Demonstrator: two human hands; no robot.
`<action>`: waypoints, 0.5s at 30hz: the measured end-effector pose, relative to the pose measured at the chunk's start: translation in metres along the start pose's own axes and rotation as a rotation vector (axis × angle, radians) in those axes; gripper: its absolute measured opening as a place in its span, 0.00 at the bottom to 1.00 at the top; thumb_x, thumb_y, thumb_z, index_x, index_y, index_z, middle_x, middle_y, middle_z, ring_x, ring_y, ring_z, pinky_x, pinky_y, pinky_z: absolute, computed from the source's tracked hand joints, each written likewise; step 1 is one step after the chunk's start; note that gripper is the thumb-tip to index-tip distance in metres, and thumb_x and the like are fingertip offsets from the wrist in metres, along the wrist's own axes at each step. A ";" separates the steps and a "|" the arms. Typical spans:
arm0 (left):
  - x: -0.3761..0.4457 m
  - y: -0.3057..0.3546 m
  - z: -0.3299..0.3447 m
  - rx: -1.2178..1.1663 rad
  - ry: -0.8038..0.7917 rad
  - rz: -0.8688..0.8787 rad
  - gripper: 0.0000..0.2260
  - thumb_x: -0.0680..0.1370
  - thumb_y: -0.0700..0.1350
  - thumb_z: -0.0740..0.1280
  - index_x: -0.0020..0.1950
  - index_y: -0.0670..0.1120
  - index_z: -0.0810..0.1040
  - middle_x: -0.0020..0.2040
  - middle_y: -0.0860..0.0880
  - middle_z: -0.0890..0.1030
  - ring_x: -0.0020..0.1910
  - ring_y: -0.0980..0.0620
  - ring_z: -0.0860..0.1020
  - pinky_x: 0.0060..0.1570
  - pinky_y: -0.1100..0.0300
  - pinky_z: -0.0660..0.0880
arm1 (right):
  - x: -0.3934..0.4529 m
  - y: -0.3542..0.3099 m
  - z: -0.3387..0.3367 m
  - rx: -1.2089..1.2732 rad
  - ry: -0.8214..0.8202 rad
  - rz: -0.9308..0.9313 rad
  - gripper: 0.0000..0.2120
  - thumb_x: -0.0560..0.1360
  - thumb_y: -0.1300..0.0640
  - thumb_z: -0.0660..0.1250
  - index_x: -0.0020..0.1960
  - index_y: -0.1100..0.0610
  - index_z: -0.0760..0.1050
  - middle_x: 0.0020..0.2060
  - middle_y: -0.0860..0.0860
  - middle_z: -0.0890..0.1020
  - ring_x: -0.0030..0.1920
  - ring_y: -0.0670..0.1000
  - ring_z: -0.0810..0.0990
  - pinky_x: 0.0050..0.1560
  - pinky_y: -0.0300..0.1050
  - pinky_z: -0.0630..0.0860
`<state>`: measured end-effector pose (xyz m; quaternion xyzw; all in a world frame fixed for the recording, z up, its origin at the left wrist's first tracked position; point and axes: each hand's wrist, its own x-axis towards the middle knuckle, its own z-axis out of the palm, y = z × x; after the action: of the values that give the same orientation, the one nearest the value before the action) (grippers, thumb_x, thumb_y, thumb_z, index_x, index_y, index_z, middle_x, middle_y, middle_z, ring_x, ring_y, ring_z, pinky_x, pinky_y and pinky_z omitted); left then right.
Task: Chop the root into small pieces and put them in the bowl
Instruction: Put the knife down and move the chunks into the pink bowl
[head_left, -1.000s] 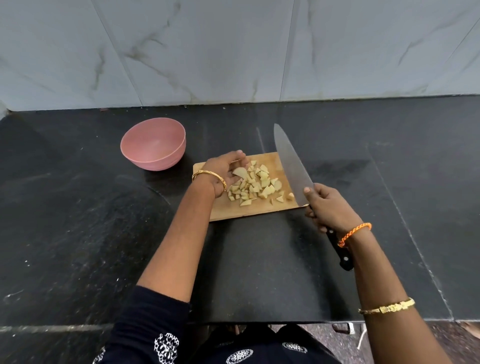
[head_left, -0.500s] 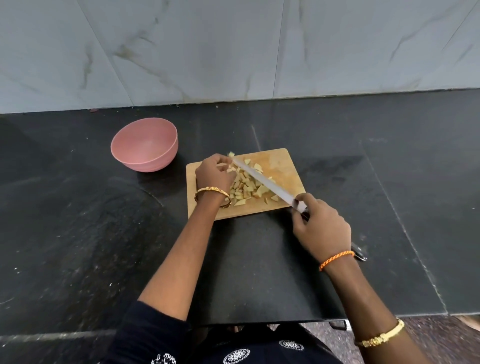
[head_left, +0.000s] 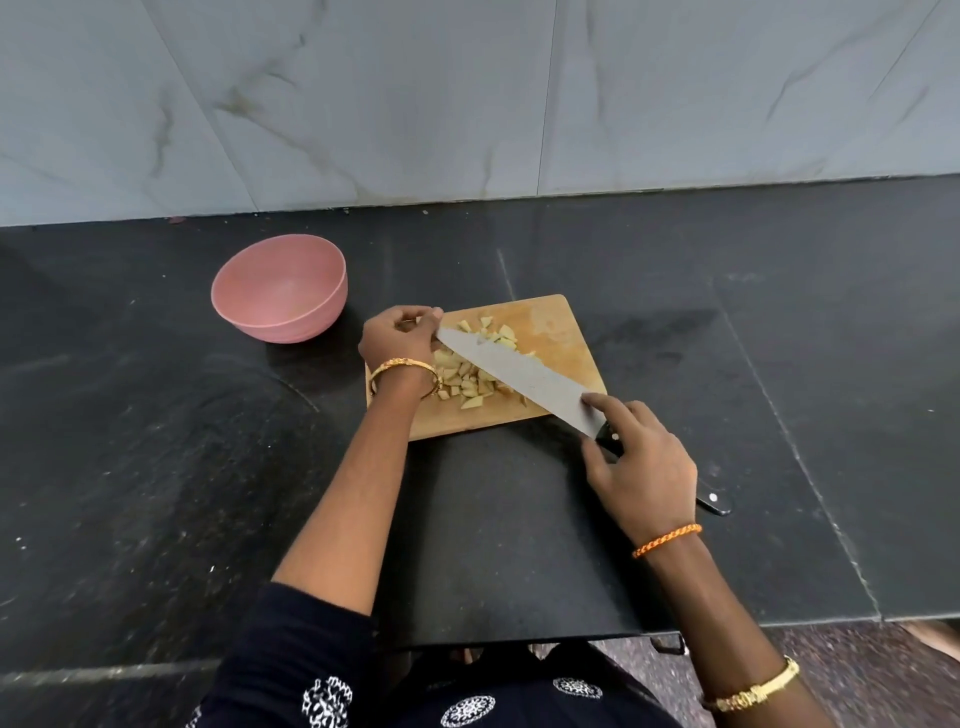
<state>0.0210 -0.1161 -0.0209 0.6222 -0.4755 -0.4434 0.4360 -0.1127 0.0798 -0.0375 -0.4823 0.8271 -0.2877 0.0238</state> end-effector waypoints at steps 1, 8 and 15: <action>0.003 0.000 -0.003 0.028 0.000 0.019 0.09 0.72 0.42 0.73 0.49 0.40 0.82 0.37 0.45 0.82 0.30 0.54 0.80 0.38 0.61 0.80 | -0.001 0.001 0.000 0.023 0.004 0.039 0.17 0.70 0.57 0.69 0.58 0.48 0.77 0.43 0.49 0.79 0.41 0.54 0.80 0.36 0.43 0.72; -0.019 0.001 0.001 0.455 -0.277 0.338 0.09 0.74 0.44 0.70 0.54 0.45 0.82 0.53 0.49 0.83 0.53 0.53 0.79 0.57 0.60 0.75 | 0.027 0.012 -0.013 0.177 0.115 0.396 0.12 0.74 0.54 0.67 0.57 0.52 0.75 0.48 0.55 0.80 0.50 0.58 0.78 0.46 0.49 0.74; -0.019 -0.005 -0.008 0.359 -0.177 0.347 0.12 0.73 0.40 0.69 0.56 0.45 0.80 0.51 0.50 0.82 0.49 0.54 0.79 0.53 0.61 0.76 | 0.047 0.035 -0.010 0.119 0.011 0.522 0.12 0.76 0.63 0.61 0.58 0.62 0.72 0.52 0.64 0.78 0.52 0.63 0.76 0.47 0.48 0.69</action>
<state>0.0266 -0.0961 -0.0220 0.5576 -0.6824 -0.3234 0.3446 -0.1681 0.0590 -0.0355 -0.2487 0.9053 -0.3223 0.1213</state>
